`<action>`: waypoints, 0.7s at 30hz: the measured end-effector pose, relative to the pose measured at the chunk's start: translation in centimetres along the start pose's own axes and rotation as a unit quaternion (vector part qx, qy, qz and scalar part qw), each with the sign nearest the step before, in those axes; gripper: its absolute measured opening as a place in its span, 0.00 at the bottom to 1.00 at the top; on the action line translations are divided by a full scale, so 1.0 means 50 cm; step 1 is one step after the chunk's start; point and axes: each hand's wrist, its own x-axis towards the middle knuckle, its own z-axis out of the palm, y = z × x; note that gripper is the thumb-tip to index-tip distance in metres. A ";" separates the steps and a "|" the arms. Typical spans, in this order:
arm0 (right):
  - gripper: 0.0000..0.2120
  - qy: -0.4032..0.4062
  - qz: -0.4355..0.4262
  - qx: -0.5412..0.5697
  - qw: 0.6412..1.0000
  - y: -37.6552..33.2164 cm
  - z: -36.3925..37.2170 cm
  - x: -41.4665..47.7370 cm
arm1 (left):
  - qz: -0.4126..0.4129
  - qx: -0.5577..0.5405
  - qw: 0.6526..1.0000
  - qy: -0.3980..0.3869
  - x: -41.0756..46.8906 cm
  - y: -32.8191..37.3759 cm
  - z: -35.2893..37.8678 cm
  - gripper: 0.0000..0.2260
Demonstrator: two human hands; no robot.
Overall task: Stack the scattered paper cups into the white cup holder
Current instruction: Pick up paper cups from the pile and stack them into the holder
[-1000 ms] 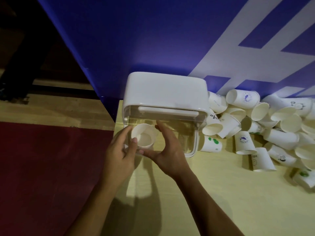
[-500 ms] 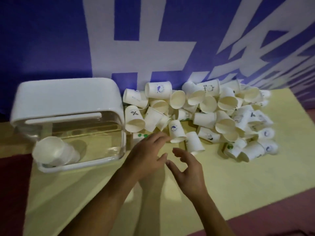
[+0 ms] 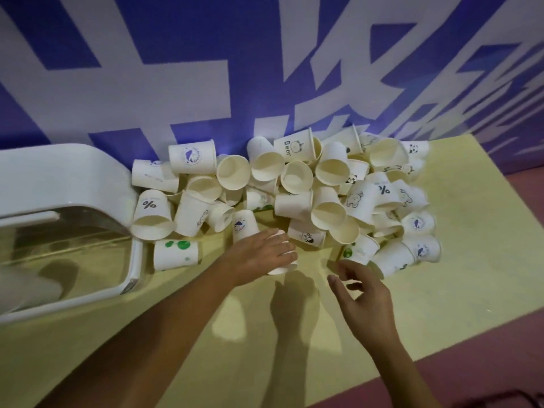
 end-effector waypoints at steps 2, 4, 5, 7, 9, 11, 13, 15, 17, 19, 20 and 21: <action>0.13 -0.004 -0.015 -0.012 1.000 0.007 -0.001 0.018 | -0.018 -0.034 0.999 0.034 -0.002 0.008 -0.002 0.29; 0.13 -0.018 -0.023 -0.010 1.000 0.007 0.001 0.038 | -0.094 -0.120 0.986 0.074 -0.019 0.028 -0.031 0.32; 0.13 -0.027 -0.024 -0.008 0.999 0.000 0.005 0.049 | -0.161 -0.187 0.964 0.096 -0.036 0.044 -0.051 0.34; 0.14 -0.050 -0.033 -0.011 0.998 -0.024 0.019 0.074 | -0.327 -0.342 0.868 0.149 -0.083 0.078 -0.095 0.35; 0.17 -0.081 -0.081 -0.022 0.993 -0.047 0.046 0.101 | -0.450 -0.418 0.756 0.225 -0.134 0.107 -0.130 0.34; 0.24 -0.125 -0.160 -0.074 0.976 -0.066 0.082 0.133 | -0.514 -0.407 0.691 0.304 -0.186 0.122 -0.150 0.34; 0.31 -0.172 -0.251 -0.139 0.942 -0.085 0.124 0.171 | -0.548 -0.387 0.652 0.354 -0.229 0.128 -0.168 0.33; 0.35 -0.209 -0.337 -0.191 0.898 -0.104 0.169 0.208 | -0.558 -0.390 0.628 0.377 -0.262 0.132 -0.181 0.33; 0.36 -0.242 -0.392 -0.257 0.849 -0.113 0.204 0.243 | -0.565 -0.400 0.616 0.376 -0.290 0.137 -0.185 0.34; 0.36 -0.271 -0.434 -0.328 0.794 -0.108 0.226 0.271 | -0.570 -0.402 0.613 0.370 -0.312 0.142 -0.183 0.34; 0.35 -0.277 -0.457 -0.354 0.767 -0.106 0.232 0.281 | -0.572 -0.405 0.612 0.368 -0.323 0.144 -0.181 0.34; 0.34 -0.277 -0.485 -0.374 0.740 -0.102 0.237 0.289 | -0.572 -0.406 0.611 0.367 -0.331 0.147 -0.180 0.34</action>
